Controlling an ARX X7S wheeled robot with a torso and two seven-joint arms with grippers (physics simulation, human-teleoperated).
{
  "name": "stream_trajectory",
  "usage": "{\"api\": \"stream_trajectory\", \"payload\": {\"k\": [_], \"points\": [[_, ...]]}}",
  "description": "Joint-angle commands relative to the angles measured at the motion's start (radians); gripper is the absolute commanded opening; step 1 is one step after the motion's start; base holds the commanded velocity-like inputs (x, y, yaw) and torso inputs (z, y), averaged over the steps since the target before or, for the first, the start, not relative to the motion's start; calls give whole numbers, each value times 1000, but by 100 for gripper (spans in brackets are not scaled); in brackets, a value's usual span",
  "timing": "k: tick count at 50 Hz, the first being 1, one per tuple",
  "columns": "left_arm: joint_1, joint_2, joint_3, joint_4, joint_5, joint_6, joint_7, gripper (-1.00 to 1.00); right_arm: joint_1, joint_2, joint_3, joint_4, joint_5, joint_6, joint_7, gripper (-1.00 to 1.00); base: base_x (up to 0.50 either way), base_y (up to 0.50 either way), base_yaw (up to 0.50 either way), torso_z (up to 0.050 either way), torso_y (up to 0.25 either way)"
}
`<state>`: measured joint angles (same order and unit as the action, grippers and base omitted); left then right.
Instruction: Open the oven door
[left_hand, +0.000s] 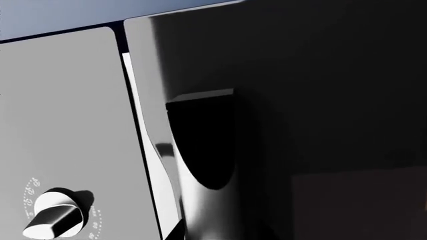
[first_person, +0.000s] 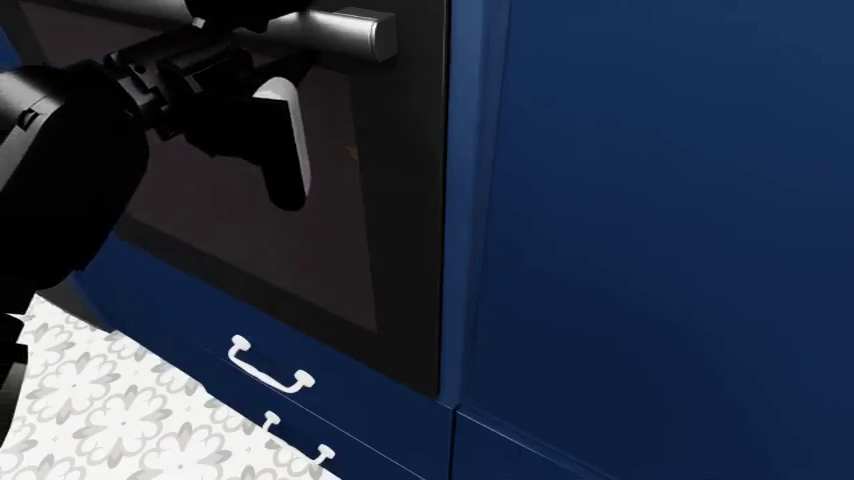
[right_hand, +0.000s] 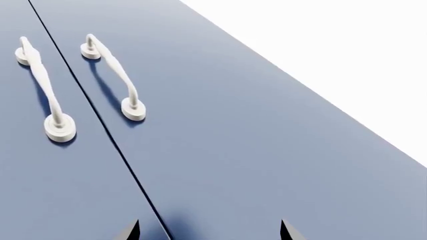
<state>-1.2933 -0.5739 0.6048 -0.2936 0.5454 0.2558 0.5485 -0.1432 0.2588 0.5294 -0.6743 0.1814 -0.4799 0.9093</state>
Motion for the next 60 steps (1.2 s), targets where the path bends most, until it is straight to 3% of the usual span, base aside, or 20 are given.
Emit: {"api": "stream_trajectory", "payload": {"k": [1, 14, 26, 30, 35, 52, 60], "points": [[23, -32, 3, 23, 15, -12, 16, -100, -1, 1, 1, -1, 1, 1, 2, 100, 0, 0, 0, 0, 0], [204, -202, -103, 395, -42, -88, 52, -100, -6, 2, 5, -7, 3, 0, 5, 100, 0, 0, 0, 0, 0], [420, -318, -215, 616, -41, -119, -72, -100, -5, 2, 2, -4, 0, -3, 6, 100, 0, 0, 0, 0, 0], [571, -365, -286, 704, -5, -99, -218, -100, -5, 0, -1, -4, -3, -7, 5, 100, 0, 0, 0, 0, 0], [715, -409, -345, 774, 11, -107, -302, -100, -5, 0, -1, -4, -4, -7, 6, 100, 0, 0, -3, 0, 0], [1119, -554, -580, 931, -6, -180, -404, -100, -7, 2, -2, -4, -4, -12, 8, 100, 0, 0, -4, 0, 0], [1386, -561, -805, 965, -16, -149, -459, -100, -5, 2, 0, -6, -1, -13, 11, 100, 1, -2, -4, 0, 0]]}}
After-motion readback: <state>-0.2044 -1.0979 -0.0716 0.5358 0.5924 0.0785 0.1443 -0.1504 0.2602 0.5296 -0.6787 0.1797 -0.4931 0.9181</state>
